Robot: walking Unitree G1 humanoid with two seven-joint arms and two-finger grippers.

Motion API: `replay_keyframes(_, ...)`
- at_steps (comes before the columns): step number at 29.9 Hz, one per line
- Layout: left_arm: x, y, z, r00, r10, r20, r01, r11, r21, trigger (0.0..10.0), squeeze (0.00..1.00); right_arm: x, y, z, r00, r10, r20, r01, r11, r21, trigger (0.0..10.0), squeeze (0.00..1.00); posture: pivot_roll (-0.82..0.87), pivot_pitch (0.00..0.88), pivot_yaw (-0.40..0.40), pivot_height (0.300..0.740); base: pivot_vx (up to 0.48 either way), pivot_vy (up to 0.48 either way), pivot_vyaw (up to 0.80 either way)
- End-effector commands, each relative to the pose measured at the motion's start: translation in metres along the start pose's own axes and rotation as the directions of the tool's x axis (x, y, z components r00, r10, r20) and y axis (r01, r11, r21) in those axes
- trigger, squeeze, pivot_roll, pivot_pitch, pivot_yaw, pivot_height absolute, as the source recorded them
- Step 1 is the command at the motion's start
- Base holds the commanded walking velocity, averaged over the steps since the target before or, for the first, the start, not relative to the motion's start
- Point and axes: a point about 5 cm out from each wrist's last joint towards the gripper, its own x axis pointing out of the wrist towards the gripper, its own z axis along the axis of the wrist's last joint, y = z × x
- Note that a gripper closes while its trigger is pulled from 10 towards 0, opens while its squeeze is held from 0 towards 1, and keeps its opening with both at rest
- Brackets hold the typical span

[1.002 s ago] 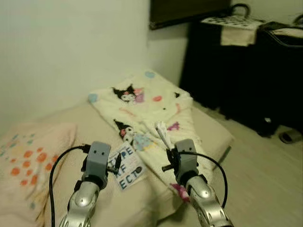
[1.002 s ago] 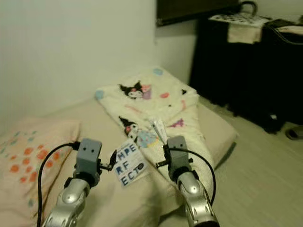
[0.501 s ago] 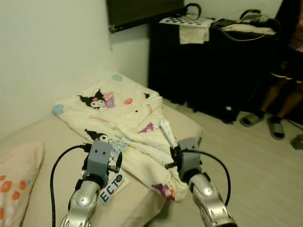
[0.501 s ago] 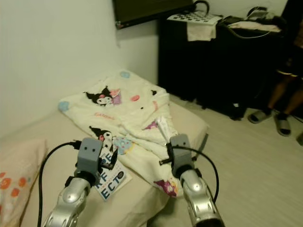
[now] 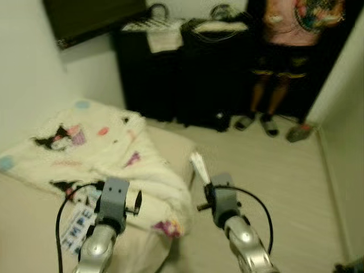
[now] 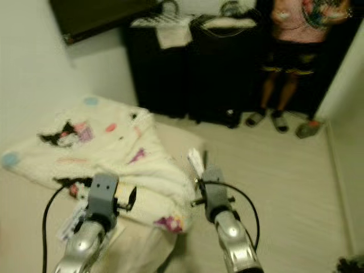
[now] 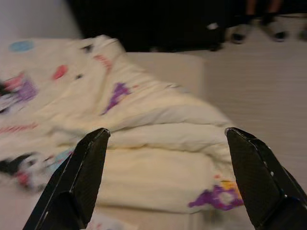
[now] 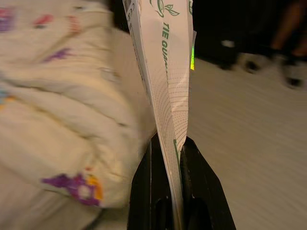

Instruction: Clean up the room

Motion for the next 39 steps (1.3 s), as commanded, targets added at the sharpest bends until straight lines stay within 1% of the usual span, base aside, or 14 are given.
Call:
replay_keyframes(1,-0.007,0.009,-0.010,0.999,0.018,-0.032,-0.019,1.000,-0.016,10.0,0.00,-0.005,0.000,-0.006,1.000,-0.021,-0.001,0.021,1.000,0.014,10.0,0.00,-0.03,0.072,0.027,0.740,0.000,0.000,-0.80)
replay_keyframes(2,-0.010,0.011,-0.010,0.999,0.032,-0.027,-0.033,0.999,-0.031,10.0,0.00,-0.007,-0.005,-0.007,0.999,-0.047,0.005,0.047,0.999,0.023,10.0,0.00,-0.03,0.072,0.027,0.740,0.000,0.000,-0.80)
replay_keyframes(3,-0.010,0.011,-0.010,0.999,0.032,-0.027,-0.033,0.999,-0.031,10.0,0.00,-0.007,-0.005,-0.007,0.999,-0.047,0.005,0.047,0.999,0.023,10.0,0.00,-0.03,0.072,0.027,0.740,0.000,0.000,-0.80)
replay_keyframes(5,-0.012,0.014,-0.009,0.998,0.067,-0.014,-0.068,0.996,-0.052,10.0,0.00,-0.012,-0.015,-0.008,0.994,-0.104,0.025,0.103,0.993,0.052,10.0,0.00,-0.03,0.074,0.027,0.740,0.000,0.000,-0.80)
replay_keyframes(7,-0.012,0.014,-0.009,0.998,0.067,-0.014,-0.068,0.996,-0.052,10.0,0.00,-0.012,-0.015,-0.008,0.994,-0.104,0.025,0.103,0.993,0.052,10.0,0.00,-0.03,0.074,0.027,0.740,0.000,0.000,-0.80)
replay_keyframes(8,-0.012,0.015,-0.011,0.995,0.098,-0.020,-0.099,0.992,-0.075,10.0,0.00,-0.013,-0.020,-0.007,0.990,-0.136,0.032,0.134,0.989,0.065,10.0,0.00,-0.04,0.081,0.024,0.740,0.000,0.000,-0.80)
replay_keyframes(11,-0.011,0.015,-0.011,0.993,0.115,-0.026,-0.117,0.989,-0.094,10.0,0.00,-0.012,-0.022,-0.007,0.989,-0.146,0.024,0.144,0.988,0.062,10.0,0.00,-0.04,0.081,0.024,0.740,0.000,0.000,-0.80)
replay_keyframes(18,-0.007,0.014,-0.009,0.993,0.116,-0.025,-0.118,0.988,-0.094,10.0,0.00,-0.008,-0.021,-0.004,0.988,-0.150,0.026,0.149,0.987,0.060,10.0,0.00,-0.04,0.085,0.023,0.740,0.000,0.000,-0.80)
replay_keyframes(23,-0.007,0.012,-0.009,0.994,0.103,-0.022,-0.104,0.990,-0.097,10.0,0.00,-0.006,-0.017,0.001,0.990,-0.137,0.044,0.134,0.989,0.063,10.0,0.00,-0.04,0.085,0.023,0.740,0.000,0.000,-0.80)
replay_keyframes(31,-0.006,0.010,-0.007,0.995,0.095,-0.021,-0.096,0.991,-0.094,10.0,0.00,-0.005,-0.017,0.002,0.990,-0.135,0.044,0.132,0.989,0.067,10.0,0.00,-0.03,0.081,0.022,0.740,0.000,0.000,-0.80)
replay_keyframes(39,-0.003,0.009,-0.002,0.996,0.093,-0.001,-0.093,0.992,-0.084,10.0,0.00,-0.003,-0.015,0.002,0.990,-0.135,0.039,0.132,0.989,0.065,10.0,0.00,-0.03,0.070,0.024,0.740,0.000,0.000,-0.80)
